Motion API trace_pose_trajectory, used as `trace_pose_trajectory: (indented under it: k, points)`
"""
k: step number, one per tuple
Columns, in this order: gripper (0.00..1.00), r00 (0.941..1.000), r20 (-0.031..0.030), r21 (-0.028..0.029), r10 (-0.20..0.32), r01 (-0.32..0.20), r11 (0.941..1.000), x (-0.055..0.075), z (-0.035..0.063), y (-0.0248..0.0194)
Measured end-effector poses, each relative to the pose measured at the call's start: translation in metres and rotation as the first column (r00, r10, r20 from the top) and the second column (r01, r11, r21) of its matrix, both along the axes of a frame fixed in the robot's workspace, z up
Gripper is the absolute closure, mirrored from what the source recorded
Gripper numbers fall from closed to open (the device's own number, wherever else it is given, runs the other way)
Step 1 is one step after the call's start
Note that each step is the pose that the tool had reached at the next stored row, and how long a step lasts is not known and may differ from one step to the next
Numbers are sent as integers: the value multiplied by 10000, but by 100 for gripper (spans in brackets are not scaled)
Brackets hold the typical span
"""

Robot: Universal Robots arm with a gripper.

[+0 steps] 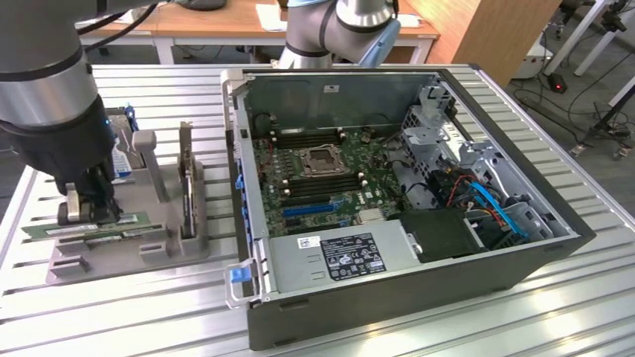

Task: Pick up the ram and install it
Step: 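Pick up the ram and move it above insertion slot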

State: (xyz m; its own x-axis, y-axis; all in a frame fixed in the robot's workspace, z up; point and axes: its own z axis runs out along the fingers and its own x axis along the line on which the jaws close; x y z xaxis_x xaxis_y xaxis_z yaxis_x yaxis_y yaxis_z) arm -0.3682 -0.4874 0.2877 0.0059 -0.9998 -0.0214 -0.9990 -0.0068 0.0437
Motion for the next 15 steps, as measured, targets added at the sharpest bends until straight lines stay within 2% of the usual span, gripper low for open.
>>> trace_pose_trajectory:
  k: [5, 15]
  points:
    - [89, 10000, 0, 0, 0, 0, 10000, 0, 115, 0]
    - [89, 10000, 1, 1, 0, 0, 10000, 0, 284, 0]
